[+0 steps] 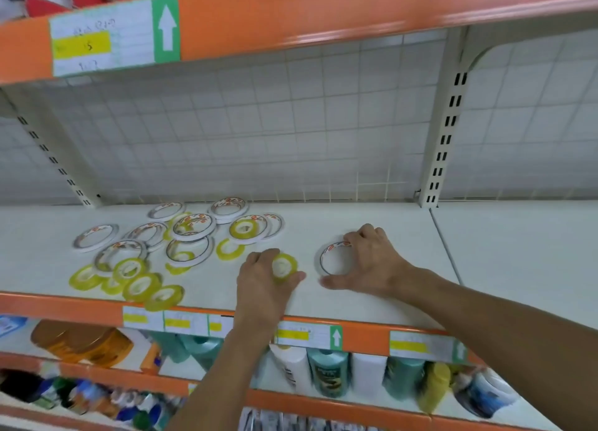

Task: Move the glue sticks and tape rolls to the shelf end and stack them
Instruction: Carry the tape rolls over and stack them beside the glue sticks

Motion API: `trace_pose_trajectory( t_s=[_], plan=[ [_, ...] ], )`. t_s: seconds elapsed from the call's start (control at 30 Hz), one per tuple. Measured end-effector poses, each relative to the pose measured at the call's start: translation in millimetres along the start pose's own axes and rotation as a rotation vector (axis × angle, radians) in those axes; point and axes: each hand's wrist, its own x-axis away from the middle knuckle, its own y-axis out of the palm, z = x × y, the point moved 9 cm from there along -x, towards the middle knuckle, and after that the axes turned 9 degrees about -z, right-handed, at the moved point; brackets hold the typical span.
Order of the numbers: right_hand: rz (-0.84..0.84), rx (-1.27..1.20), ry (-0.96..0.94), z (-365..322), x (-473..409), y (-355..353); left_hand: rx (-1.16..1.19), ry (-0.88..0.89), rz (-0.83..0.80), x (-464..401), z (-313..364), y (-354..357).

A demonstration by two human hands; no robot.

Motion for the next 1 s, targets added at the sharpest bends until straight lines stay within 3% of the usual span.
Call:
trace_pose_trajectory(
  t_s=[0.37, 1.0],
  plan=[
    [-0.028, 0.117, 0.063, 83, 64, -46, -0.220, 0.125, -0.333, -5, 97, 51],
    [0.095, -0.002, 0.363, 302, 224, -123, -0.269, 0.466, -0.591, 66, 351, 211]
  ],
)
